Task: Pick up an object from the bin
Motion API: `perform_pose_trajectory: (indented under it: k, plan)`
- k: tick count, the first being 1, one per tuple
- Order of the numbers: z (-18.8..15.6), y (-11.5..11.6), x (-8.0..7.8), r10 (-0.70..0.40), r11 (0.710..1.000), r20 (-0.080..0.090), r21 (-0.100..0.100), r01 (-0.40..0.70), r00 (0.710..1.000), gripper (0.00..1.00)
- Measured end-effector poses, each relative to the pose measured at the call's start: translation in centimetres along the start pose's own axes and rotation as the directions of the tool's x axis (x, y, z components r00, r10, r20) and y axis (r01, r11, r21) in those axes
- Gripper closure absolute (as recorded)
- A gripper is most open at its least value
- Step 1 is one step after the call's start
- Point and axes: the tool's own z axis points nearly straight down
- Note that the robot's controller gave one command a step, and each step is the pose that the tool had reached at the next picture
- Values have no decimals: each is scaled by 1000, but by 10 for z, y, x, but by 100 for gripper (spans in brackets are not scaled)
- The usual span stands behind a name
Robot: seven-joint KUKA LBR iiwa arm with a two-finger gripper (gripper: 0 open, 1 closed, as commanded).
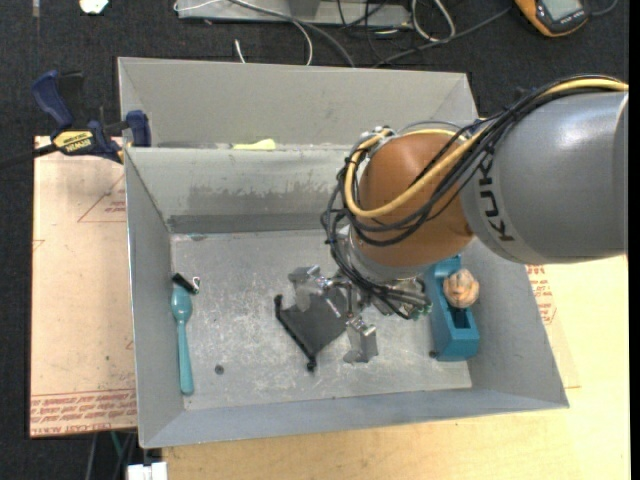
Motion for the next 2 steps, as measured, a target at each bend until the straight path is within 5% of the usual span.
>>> perform_pose_trajectory:
  k: [1, 2]
  plan:
    - [23, -4, -14, 129, 992, 3, -1, -129, 992, 0]
    - [35, -7, -14, 133, 991, 1, -1, -133, 991, 0]
